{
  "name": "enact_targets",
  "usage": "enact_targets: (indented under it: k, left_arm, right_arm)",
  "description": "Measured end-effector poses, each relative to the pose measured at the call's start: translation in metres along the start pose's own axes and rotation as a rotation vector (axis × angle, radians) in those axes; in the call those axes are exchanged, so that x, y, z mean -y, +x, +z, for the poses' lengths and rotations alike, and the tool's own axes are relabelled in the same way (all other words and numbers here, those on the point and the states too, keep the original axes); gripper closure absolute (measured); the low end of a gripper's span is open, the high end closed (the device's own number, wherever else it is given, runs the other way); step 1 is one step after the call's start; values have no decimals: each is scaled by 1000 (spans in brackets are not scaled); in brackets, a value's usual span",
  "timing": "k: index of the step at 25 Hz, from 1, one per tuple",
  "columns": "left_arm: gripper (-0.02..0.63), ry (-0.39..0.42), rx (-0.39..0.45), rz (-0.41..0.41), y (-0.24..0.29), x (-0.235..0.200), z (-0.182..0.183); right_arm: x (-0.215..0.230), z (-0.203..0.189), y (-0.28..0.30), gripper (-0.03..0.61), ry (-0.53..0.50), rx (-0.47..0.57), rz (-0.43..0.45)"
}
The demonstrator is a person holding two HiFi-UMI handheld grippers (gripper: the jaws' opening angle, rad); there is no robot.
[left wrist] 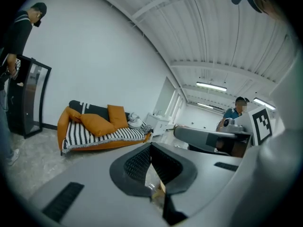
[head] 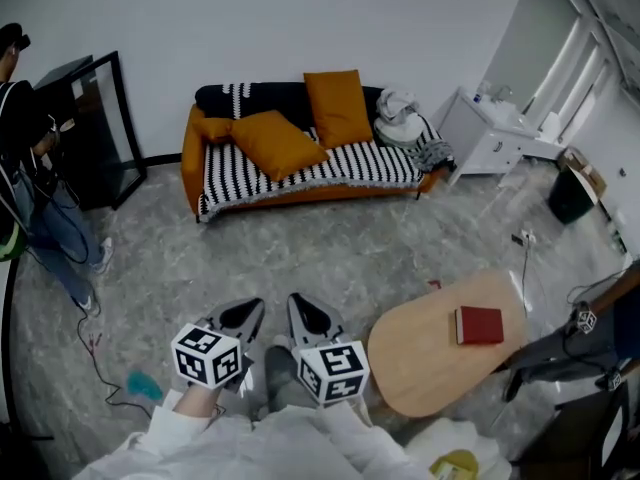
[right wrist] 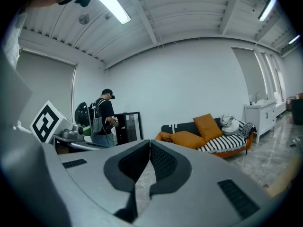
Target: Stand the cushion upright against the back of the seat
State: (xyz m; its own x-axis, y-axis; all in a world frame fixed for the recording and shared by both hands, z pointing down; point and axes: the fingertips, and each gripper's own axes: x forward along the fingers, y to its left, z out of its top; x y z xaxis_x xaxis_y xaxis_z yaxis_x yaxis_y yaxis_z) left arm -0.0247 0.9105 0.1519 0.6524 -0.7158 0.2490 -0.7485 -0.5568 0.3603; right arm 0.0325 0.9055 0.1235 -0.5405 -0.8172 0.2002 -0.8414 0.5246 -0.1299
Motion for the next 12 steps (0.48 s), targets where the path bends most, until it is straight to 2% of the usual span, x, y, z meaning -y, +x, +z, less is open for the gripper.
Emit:
enact_targets:
  k: [8,12]
  left_arm:
    - [607,-1,27,10,64,-48,45]
    - [607,-8,10,23,110,-78,61]
  right_arm:
    - [58,30,73,565,-14,17,0]
    - [90,37,123,565,-4,2,27]
